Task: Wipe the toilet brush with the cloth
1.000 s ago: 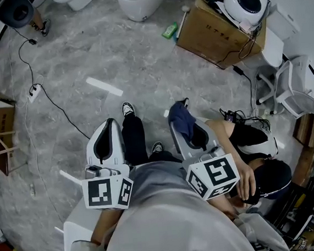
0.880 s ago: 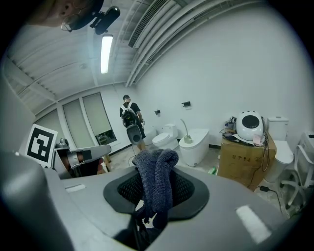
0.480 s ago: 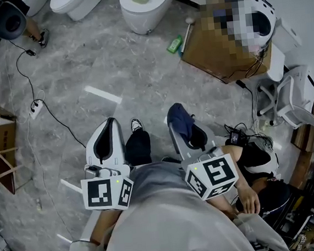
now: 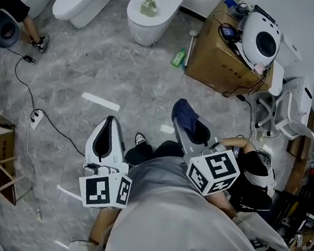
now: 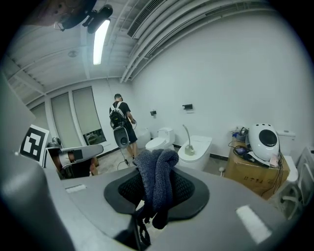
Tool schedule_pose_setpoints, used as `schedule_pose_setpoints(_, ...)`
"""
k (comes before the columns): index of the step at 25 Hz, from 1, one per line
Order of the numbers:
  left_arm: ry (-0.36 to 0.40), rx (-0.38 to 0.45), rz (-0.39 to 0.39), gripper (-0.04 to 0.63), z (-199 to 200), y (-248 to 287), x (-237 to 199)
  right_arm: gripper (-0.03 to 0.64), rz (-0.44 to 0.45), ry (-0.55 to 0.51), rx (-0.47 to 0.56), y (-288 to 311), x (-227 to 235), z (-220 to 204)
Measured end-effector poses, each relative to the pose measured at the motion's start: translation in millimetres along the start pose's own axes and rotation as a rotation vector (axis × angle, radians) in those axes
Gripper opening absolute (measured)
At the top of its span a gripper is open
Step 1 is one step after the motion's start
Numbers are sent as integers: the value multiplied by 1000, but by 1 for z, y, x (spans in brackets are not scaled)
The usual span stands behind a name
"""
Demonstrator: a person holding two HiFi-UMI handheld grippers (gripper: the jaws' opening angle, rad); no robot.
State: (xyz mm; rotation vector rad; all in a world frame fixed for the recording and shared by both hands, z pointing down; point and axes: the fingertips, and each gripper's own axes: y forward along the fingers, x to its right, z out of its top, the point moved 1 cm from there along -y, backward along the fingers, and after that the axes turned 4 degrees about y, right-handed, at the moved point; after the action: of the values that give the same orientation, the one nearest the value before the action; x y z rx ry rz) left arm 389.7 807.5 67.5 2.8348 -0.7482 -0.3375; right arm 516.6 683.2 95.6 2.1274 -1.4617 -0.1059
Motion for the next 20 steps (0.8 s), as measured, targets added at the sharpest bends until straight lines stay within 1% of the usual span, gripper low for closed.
schedule_pose_setpoints(5,-2,17,-2,0,12,24,-16,98,8,-16,2,31,-3,19)
schedule_pose_setpoints(11,15,14,6,0,16,64,-28,98,32,-21,3,73,8,37)
schedule_pose_setpoints(16,40,12,6,0,27,122,-38,98,54,-13,19,128,32,67)
schedule_pose_setpoints(20,58,2,7,0,41,193,-48,98,57,6,30,188,69,101)
